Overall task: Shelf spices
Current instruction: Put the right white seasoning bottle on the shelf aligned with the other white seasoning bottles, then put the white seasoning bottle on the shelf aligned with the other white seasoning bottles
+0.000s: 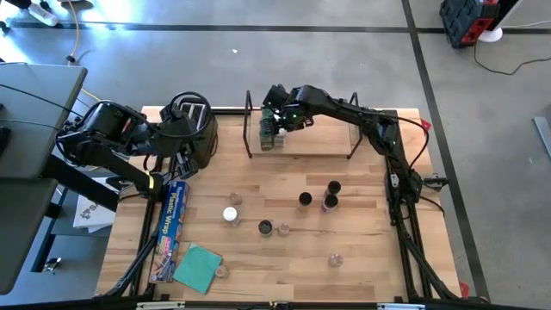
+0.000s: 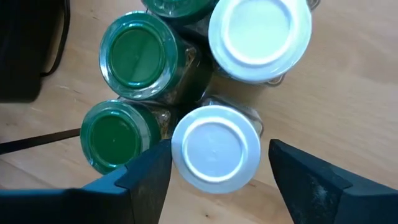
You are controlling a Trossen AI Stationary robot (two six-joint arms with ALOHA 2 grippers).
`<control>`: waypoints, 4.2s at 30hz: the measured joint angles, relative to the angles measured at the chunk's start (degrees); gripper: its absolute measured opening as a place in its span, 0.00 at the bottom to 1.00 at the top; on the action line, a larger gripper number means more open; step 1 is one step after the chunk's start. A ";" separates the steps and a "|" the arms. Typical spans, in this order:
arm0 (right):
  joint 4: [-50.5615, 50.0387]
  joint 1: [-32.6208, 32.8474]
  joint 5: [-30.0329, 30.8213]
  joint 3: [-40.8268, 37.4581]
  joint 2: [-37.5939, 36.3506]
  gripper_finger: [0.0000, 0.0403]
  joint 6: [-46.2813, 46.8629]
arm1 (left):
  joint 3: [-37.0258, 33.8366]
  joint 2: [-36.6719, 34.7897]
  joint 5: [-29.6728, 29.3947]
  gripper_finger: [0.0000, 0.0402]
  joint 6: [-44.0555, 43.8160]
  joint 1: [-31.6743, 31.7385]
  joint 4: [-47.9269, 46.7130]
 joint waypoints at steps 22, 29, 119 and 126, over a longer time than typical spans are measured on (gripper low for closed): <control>1.96 8.67 -0.89 -8.91 -5.53 0.37 -29.18 | 0.00 0.00 0.00 0.11 -0.91 0.00 -0.02; 7.59 5.85 -0.06 -14.32 -5.49 0.06 -27.09 | 0.00 0.00 -0.03 0.11 -1.58 0.00 -0.02; -21.83 33.45 43.02 -13.55 -64.14 0.01 -19.82 | -31.28 16.90 28.34 0.78 22.16 -8.92 21.38; -21.81 33.46 42.97 -13.53 -66.51 0.01 -20.68 | -31.33 20.67 30.91 0.78 23.50 -5.75 23.47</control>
